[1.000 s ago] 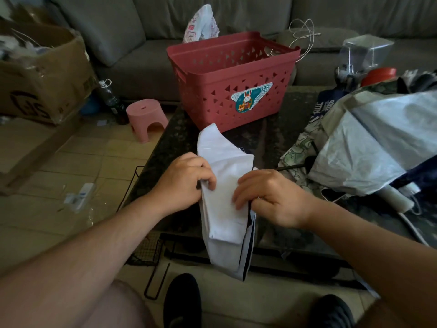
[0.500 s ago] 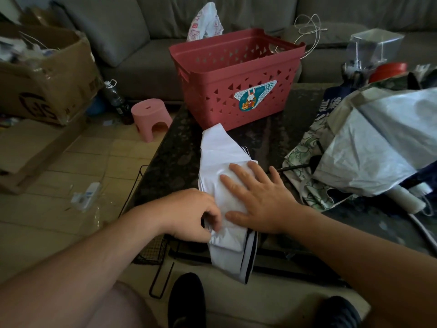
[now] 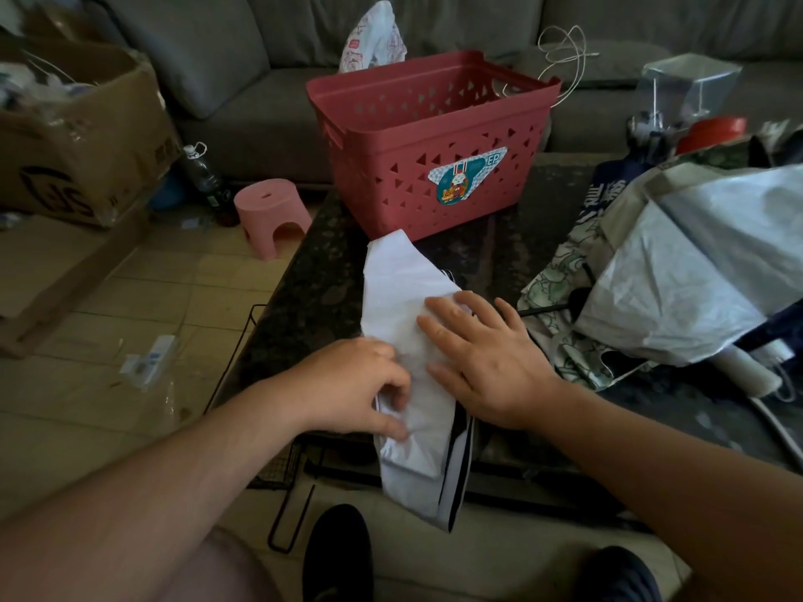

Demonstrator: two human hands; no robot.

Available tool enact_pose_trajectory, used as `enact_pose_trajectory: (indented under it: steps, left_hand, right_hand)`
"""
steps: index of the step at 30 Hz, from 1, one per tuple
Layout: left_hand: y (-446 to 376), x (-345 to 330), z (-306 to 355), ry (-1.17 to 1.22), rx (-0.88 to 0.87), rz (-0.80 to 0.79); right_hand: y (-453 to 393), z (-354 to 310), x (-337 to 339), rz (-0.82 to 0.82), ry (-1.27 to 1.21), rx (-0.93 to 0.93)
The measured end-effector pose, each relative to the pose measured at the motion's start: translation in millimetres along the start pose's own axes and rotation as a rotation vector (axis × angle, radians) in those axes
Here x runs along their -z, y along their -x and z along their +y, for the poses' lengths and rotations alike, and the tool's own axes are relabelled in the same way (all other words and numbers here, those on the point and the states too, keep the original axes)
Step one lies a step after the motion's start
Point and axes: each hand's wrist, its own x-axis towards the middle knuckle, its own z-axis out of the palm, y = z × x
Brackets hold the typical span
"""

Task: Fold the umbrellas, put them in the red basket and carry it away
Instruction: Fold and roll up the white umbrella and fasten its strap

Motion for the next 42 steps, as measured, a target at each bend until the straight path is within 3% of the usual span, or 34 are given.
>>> enact_pose_trajectory:
  steps: [5,8,10,13,15,20,25,30,33,36,42]
  left_hand:
    - [3,9,5,0.045,-0.014,-0.179]
    - [6,34,-5,0.381,0.074,-0.285]
    - [4,47,-22,0.622,0.178,-0.054]
    - [-13,47,-46,0.69,0.357,0.435]
    - [-30,40,-54,0.759,0.501,0.583]
    - [-66,33,-54,0.934,0.625,0.525]
    - [-83,38,-38,1.171,0.698,0.672]
    - [-80,50,-36,1.435,0.596,0.713]
    - [-69,58,-28,1.382,0.445,0.669]
    - [-54,61,-22,1.165,0.259,0.649]
    - [-36,57,-16,0.659,0.191,0.683]
  right_hand:
    - [-1,-1,-10,0.004,-0.115,-0.068]
    - [-4,0,-7,-0.107,-0.047,-0.042]
    - [-7,2,-2,-0.136,-0.037,-0.031]
    - [-10,3,5,-0.15,-0.084,-0.044]
    - [-12,3,10,-0.082,-0.21,-0.103]
    - [-30,8,23,0.113,-0.435,-0.302]
    - [-42,19,30,0.164,-0.444,-0.389]
    - [-42,35,32,0.205,-0.467,-0.417]
    - [-41,41,38,0.176,-0.521,-0.438]
    - [-40,38,44,0.154,-0.591,-0.424]
    - [-33,28,52,0.103,-0.703,-0.33]
